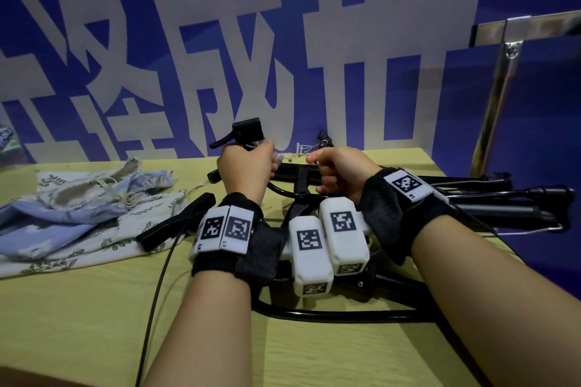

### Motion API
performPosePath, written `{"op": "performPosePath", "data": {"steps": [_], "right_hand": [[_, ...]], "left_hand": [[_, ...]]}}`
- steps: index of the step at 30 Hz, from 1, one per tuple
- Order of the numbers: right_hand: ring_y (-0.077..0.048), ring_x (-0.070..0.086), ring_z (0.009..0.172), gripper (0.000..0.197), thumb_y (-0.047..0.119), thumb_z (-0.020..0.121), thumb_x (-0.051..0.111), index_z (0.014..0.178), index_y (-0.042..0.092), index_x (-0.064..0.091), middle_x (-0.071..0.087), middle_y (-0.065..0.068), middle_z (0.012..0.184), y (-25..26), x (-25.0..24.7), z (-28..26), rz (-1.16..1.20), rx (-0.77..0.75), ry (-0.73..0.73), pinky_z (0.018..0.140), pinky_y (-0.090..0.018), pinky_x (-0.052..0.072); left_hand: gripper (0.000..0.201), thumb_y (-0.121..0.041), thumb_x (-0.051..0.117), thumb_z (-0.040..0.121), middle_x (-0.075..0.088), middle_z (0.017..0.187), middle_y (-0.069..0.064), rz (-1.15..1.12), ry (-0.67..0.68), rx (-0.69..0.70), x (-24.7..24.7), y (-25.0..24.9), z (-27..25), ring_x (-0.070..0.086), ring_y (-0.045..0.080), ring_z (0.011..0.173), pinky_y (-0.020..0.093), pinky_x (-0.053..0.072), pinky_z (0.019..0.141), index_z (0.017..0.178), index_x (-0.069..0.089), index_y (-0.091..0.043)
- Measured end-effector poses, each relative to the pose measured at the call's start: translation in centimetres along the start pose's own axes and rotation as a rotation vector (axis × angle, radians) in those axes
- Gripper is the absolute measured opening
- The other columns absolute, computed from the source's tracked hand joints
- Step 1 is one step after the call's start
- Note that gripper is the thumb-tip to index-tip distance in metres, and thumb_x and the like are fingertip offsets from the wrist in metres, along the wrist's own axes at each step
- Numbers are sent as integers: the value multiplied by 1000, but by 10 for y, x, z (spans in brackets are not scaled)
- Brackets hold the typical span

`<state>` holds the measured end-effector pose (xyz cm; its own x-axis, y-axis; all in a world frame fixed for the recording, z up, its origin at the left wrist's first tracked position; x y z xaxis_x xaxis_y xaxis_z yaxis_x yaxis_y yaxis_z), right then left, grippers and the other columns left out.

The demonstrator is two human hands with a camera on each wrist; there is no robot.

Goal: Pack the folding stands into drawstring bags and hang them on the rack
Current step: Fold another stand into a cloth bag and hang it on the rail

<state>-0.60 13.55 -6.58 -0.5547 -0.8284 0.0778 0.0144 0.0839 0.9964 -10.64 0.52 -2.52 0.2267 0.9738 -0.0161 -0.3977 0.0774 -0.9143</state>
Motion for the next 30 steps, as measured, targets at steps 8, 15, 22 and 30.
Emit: {"op": "performPosePath", "data": {"steps": [8,15,22,30], "right_hand": [[-11,30,49,19,11,93,40,76,17,47,32,2,59,-4,-4,1,-93,24,-65,51,-25,42],[-8,41,58,26,12,94,41,71,24,42,42,5,71,2,0,8,-294,-76,-76,51,-23,38],[-10,41,60,18,14,95,43,79,21,47,45,2,68,6,8,1,-451,-135,10,57,-23,40],[-10,46,52,16,9,92,51,79,18,52,54,-1,64,4,6,2,-494,-139,13,45,-14,39]], "left_hand": [[24,-2,61,77,60,65,6,36,160,-16,18,15,2,67,26,72,35,58,71,61,47,-13],[38,5,69,75,54,62,4,15,226,39,24,14,3,62,21,65,32,57,68,58,41,-15],[35,5,71,73,57,62,4,32,239,49,26,15,4,62,20,64,26,55,62,59,45,-13],[39,10,69,73,52,56,0,-22,230,5,26,18,3,64,23,66,27,53,60,58,43,-14]]}}
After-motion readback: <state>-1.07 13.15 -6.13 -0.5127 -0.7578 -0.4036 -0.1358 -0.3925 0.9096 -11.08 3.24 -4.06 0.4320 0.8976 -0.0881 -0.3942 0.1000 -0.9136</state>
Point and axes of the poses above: each hand's wrist, its own z-axis towards the middle knuckle, its own x-axis out of the palm, y = z × x, the point moved 10 cm from there along z, towards the middle knuckle
